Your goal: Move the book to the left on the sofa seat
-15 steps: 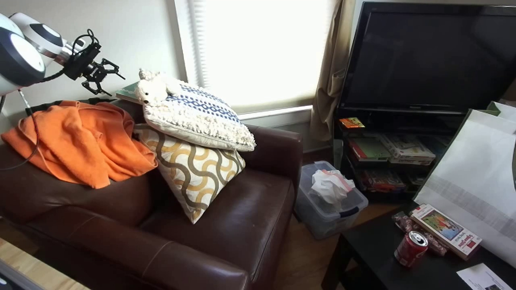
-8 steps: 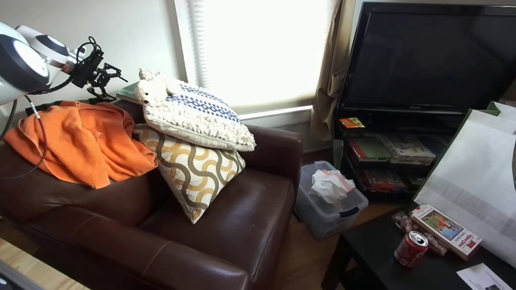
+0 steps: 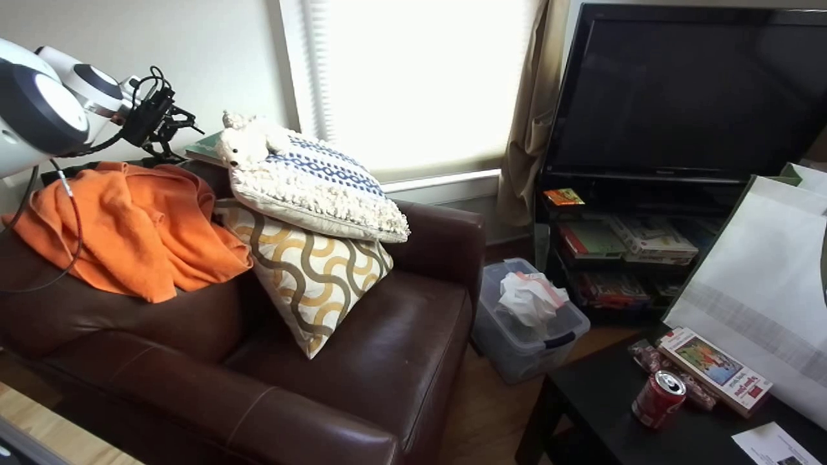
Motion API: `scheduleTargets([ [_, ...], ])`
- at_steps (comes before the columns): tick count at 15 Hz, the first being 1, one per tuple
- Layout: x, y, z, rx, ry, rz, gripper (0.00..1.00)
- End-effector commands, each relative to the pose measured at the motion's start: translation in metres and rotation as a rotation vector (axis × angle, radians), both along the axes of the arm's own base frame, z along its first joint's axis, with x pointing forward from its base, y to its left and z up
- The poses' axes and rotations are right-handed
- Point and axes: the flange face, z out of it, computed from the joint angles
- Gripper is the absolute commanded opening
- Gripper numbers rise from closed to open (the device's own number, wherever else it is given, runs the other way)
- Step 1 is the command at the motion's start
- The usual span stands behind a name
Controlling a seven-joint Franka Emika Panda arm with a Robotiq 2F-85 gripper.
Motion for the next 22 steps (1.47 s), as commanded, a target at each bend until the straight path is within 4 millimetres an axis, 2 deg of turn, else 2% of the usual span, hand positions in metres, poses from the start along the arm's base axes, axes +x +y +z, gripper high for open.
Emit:
scheduleTargets([
  [1, 0.003, -0.001, -0.016, 0.044, -0.014, 0.054, 1.0],
  [7, 0.001, 0.001, -0.021, -0.008, -0.026, 0.085, 1.0],
  [13, 0.002, -0.013, -0.035, -0.09, 0.003, -0.03, 0.98],
  [14, 0.003, -0.014, -0.037, -0.079, 0.006, -0.038, 0.74],
  [16, 0.003, -0.014, -0.038, -0.068, 0.006, -0.049, 0.73],
  [21, 0.003, -0.017, -0.04, -0.079, 0.01, -0.082, 0.32],
  [22, 0.003, -0.018, -0.037, -0.087, 0.002, -0.088, 0.28],
])
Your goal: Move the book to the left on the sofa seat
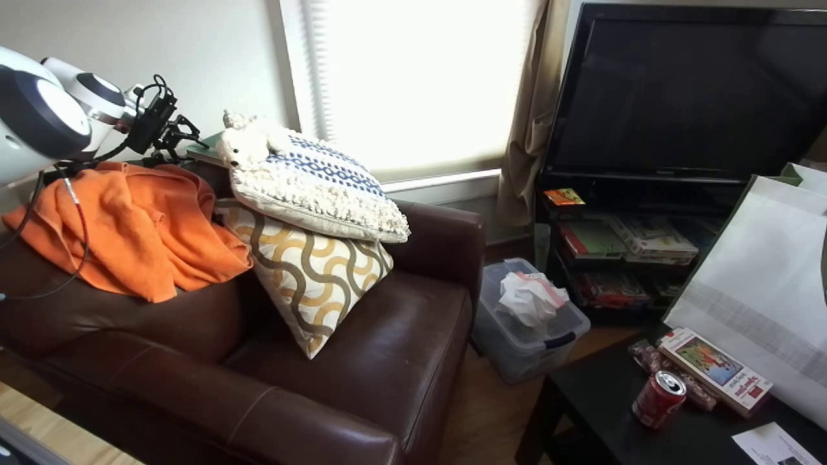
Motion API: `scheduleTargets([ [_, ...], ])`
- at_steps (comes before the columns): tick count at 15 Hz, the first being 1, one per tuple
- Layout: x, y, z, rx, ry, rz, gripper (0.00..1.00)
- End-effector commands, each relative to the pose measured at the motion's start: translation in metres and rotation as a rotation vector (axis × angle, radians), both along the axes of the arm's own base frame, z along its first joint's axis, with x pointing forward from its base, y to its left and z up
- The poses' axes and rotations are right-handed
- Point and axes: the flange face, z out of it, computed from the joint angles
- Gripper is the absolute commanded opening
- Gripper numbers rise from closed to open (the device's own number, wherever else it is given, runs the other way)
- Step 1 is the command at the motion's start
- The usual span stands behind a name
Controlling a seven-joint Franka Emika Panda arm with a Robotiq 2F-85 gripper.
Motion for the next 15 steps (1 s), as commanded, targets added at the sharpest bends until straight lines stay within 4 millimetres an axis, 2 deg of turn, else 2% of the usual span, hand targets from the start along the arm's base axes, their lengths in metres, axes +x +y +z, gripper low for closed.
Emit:
scheduleTargets([
  [1, 0.004, -0.013, -0.016, -0.052, -0.001, -0.061, 0.27],
  [5, 0.005, -0.014, -0.001, -0.063, -0.029, -0.108, 0.2],
  [9, -0.002, -0.006, 0.026, -0.084, -0.089, -0.135, 0.14],
  [12, -0.01, 0.006, 0.055, -0.083, -0.13, -0.112, 0.09],
  [15, -0.022, 0.015, 0.095, -0.123, -0.184, -0.122, 0.07],
])
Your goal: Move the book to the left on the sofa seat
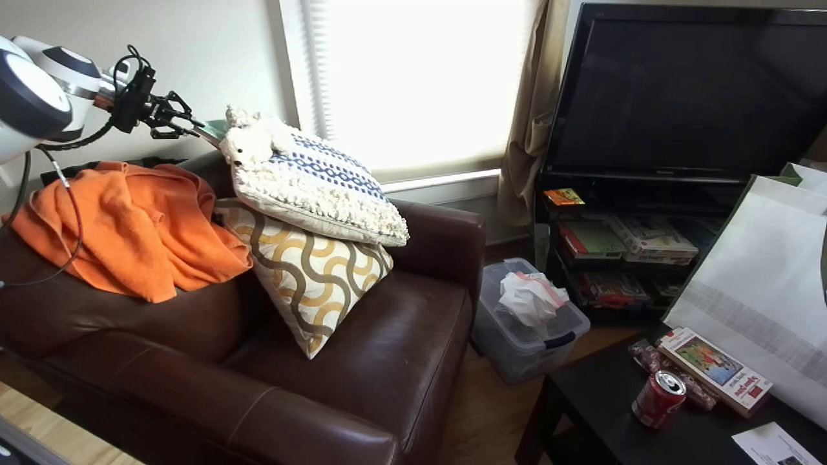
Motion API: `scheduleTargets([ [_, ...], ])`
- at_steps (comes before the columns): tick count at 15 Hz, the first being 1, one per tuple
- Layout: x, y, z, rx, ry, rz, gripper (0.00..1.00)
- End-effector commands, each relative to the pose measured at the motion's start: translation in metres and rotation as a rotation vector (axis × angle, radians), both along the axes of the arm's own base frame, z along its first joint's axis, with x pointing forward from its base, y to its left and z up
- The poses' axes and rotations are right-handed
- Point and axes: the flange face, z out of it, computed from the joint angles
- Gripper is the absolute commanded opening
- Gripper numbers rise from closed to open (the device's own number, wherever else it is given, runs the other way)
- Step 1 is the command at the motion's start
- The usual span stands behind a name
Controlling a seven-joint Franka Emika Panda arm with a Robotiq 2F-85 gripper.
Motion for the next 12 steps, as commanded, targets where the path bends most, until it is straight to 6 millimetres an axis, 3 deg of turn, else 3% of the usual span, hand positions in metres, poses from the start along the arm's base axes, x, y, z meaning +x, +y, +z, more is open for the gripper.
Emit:
scheduleTargets([
  [1, -0.02, 0.012, 0.051, -0.084, -0.072, -0.037, 0.05],
  [12, -0.066, 0.02, 0.11, -0.278, -0.137, -0.16, 0.06],
])
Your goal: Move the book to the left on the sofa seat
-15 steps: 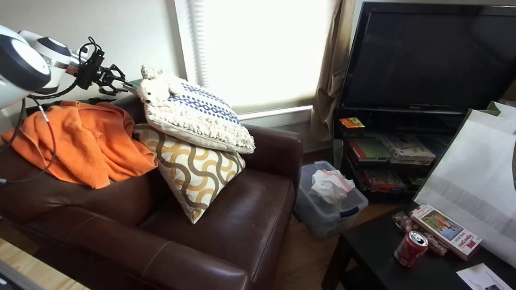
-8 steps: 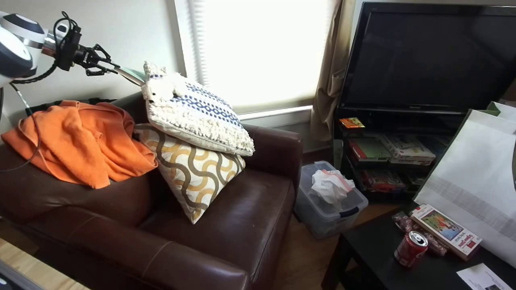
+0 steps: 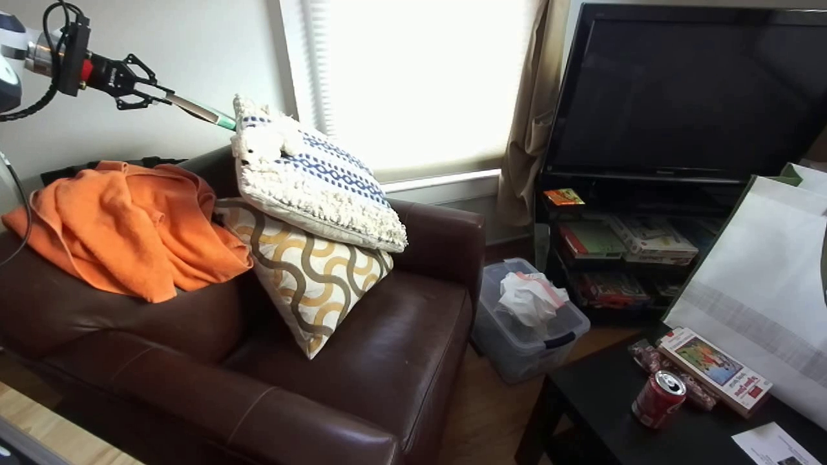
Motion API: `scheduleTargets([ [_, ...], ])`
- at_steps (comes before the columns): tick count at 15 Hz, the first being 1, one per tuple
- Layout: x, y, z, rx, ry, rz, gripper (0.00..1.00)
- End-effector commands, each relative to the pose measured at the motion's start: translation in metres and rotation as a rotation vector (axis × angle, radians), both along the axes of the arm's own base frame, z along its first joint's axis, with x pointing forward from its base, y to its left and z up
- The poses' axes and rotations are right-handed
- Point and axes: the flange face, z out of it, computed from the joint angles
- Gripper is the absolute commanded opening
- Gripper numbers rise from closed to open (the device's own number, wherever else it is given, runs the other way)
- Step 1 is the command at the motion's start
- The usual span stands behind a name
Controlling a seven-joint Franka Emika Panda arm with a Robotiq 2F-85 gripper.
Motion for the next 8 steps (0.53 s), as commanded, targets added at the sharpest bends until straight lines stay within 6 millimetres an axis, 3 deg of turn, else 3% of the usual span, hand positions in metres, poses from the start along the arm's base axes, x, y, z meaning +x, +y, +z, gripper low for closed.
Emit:
scheduleTargets([
  [1, -0.015, 0.004, 0.041, -0.077, -0.102, -0.024, 0.06],
  [8, -0.036, 0.017, 0.106, -0.075, -0.245, 0.024, 0.06],
])
